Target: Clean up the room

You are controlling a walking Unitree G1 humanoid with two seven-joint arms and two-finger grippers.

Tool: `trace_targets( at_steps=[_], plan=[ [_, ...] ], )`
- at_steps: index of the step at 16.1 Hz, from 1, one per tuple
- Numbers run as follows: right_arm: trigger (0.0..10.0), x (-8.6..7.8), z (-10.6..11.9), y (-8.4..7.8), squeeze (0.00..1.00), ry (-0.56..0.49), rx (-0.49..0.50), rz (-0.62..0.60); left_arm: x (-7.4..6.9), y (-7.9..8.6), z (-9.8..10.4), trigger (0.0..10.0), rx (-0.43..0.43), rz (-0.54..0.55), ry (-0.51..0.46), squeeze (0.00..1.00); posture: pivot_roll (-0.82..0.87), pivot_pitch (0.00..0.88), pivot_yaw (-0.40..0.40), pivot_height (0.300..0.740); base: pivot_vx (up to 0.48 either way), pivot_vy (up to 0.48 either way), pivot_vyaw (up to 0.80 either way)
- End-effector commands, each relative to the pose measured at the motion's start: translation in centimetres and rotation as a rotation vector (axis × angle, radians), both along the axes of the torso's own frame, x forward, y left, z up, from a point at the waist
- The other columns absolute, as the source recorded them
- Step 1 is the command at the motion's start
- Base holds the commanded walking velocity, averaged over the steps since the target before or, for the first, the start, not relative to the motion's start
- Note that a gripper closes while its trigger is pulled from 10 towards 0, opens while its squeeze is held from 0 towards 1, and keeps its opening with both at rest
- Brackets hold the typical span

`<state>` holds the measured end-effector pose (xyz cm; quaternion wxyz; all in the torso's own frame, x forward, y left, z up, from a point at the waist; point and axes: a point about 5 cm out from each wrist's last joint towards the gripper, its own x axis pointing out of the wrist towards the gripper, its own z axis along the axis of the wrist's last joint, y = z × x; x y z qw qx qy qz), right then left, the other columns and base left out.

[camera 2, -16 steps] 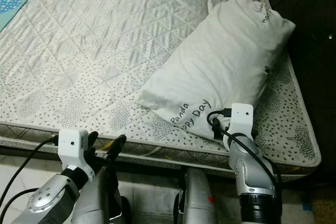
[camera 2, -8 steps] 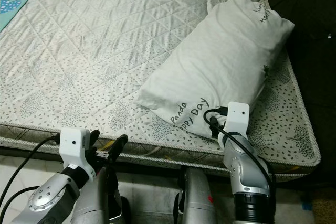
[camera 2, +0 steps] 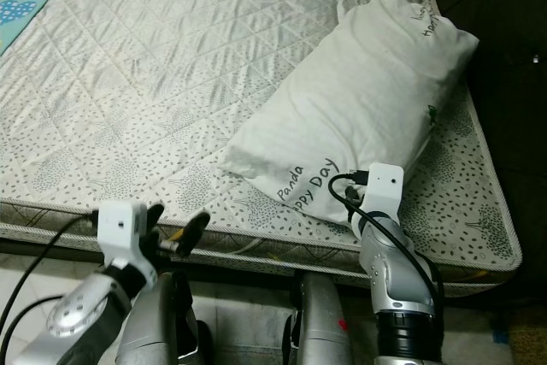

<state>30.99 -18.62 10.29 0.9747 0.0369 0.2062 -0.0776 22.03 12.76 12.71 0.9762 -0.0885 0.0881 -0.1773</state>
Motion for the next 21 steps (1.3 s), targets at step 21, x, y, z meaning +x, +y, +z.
trace_targets(
  at_steps=[21],
  plan=[
    [0.0,7.6,5.9,-3.1,0.00,-0.197,-0.220,0.025,-0.5,-0.4,0.1,10.0,0.007,-0.062,-0.010,0.00,-0.09,0.190,-0.015,0.597,0.000,0.000,0.00]
  ],
)
